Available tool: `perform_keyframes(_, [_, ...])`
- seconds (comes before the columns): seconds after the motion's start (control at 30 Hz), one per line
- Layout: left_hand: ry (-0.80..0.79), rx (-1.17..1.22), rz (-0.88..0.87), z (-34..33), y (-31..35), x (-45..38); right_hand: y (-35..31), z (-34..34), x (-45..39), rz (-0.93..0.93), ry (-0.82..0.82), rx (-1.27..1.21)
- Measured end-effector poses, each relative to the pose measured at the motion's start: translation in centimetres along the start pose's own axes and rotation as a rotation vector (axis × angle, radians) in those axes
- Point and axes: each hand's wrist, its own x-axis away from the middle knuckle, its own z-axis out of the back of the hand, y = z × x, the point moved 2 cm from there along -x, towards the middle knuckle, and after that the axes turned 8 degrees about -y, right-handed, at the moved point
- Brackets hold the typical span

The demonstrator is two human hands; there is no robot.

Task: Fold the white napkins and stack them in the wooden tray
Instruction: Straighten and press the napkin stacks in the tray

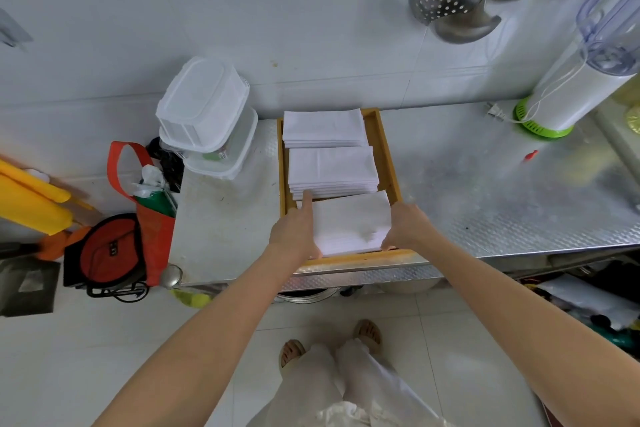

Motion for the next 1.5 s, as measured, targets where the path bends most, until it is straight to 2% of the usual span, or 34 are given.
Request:
perform_keyframes(0.17, [-0.014, -0.107, -0.075, 1.9, 0.4, -0.6, -0.3, 2.0, -0.8, 0.152, -0.084, -0.373])
perform_keyframes(0.2, [-0.042, -0.113, -0.102, 2.1, 0.5, -0.8, -0.2, 2.2, -1.0, 0.182, -0.108, -0.381])
perform_keyframes(0.4, [-0.188, -0.293, -0.186, 2.3, 1.2, -2.7, -0.5, 1.9, -2.4, 0.242, -0.169, 0.148])
perform_keyframes(0.63, [-0.102, -0.354, -0.247, 1.9, 1.7, -3.4, -1.4, 1.5, -3.5, 0.332, -0.117, 0.431])
perform_keyframes(0.93, [-0.038, -0.461, -0.298, 0.5, 1.3, -3.5, -1.3, 0.4, -3.0, 0.358, -0.077, 0.518])
perform_keyframes(1.07, [-0.002, -0.514, -0.291, 0.0, 1.2, -3.2, -1.1, 0.1, -2.6, 0.365, -0.010, 0.524])
perform_keyframes(1.37, [0.015, -0.492, -0.328, -0.7, 1.0, -3.3, -0.3, -1.6, -2.6, 0.369, 0.026, 0.467])
perform_keyframes(1.5, [-0.035, -0.354, -0.296, -0.5, 0.7, -3.2, -0.3, -1.1, -2.7, 0.351, -0.049, 0.364])
